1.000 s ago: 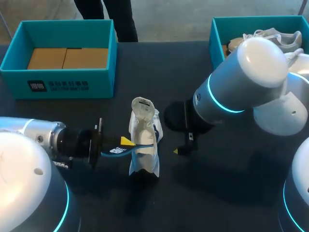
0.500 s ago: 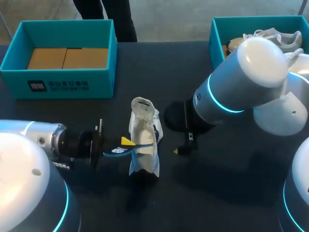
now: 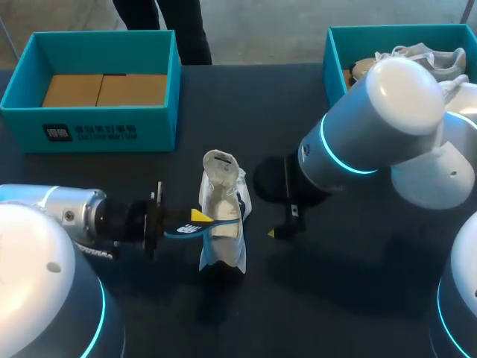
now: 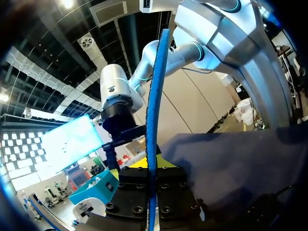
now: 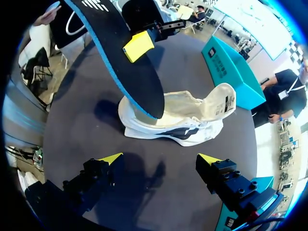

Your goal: Take the shoe out of the shoebox, open the shoe tongue, remove and reinsert the insole, then place the shoe into the shoebox

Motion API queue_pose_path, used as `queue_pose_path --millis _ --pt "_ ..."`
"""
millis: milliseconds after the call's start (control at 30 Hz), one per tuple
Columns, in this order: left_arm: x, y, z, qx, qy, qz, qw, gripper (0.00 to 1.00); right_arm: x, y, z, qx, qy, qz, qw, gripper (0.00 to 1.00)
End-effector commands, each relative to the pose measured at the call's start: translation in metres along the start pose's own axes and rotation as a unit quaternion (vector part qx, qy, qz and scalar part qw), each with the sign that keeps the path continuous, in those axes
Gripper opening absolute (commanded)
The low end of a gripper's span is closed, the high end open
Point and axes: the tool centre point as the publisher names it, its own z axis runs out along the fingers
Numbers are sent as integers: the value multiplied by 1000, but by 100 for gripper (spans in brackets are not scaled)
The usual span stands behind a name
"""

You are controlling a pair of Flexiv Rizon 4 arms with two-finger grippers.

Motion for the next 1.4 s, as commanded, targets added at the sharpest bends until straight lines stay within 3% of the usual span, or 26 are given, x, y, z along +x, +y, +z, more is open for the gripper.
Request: queue_pose_path --millis 33,1000,1400 --pt "1 4 5 0 0 -1 1000 0 1 0 2 0 -1 0 1000 100" --pt "0 21 2 -23 17 1 1000 0 1 0 2 0 -1 0 1000 100" --pt "-2 32 4 -41 -1 9 999 0 1 0 2 0 -1 0 1000 100"
